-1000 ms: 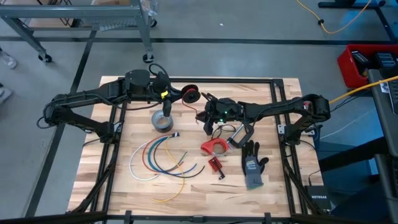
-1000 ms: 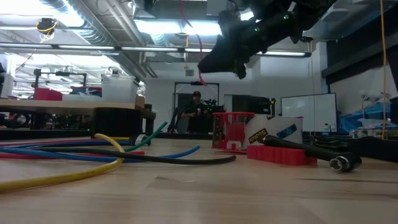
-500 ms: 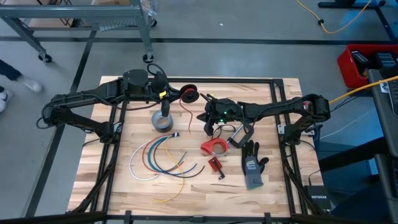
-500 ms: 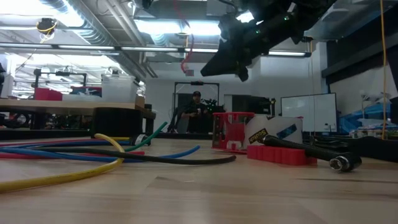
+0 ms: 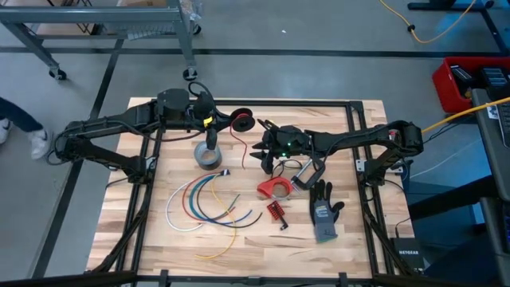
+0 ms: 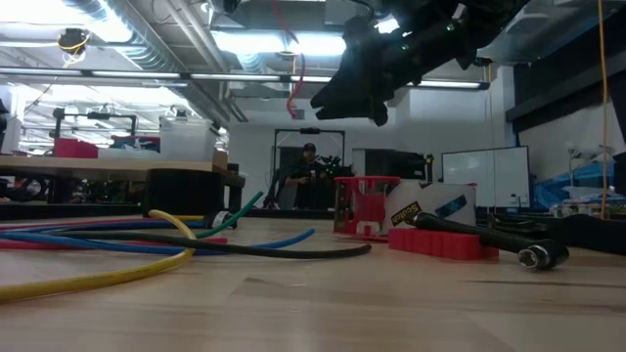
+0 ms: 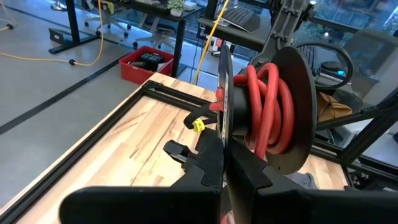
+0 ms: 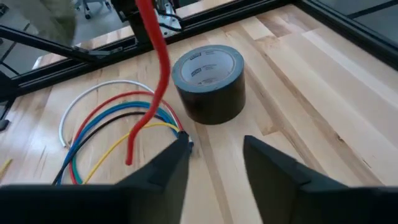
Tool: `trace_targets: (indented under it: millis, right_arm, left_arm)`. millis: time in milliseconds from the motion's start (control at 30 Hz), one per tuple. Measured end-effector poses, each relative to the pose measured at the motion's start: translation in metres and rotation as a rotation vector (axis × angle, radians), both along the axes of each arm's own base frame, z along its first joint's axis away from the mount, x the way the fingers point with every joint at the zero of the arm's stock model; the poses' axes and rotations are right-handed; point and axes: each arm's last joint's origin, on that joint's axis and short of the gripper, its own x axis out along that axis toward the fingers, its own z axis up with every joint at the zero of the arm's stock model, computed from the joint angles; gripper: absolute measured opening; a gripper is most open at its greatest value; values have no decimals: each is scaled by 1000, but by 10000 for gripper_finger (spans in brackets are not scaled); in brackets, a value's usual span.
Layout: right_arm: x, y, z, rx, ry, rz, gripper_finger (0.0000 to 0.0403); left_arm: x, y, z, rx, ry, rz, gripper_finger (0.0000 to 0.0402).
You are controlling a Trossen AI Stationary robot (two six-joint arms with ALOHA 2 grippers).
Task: Coil cords
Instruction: Coil the red wire onto the spool
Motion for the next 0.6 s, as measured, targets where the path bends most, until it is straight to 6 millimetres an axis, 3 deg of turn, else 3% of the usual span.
trace_targets:
  millis: [233, 600]
  right_arm:
    - [4, 0, 9, 17, -109, 2, 204]
    - [6, 0, 13, 13, -156, -11, 198]
  left_arm:
    - [0, 0, 0, 14, 2, 7, 0]
    - [1, 1, 3, 26, -27, 9, 0]
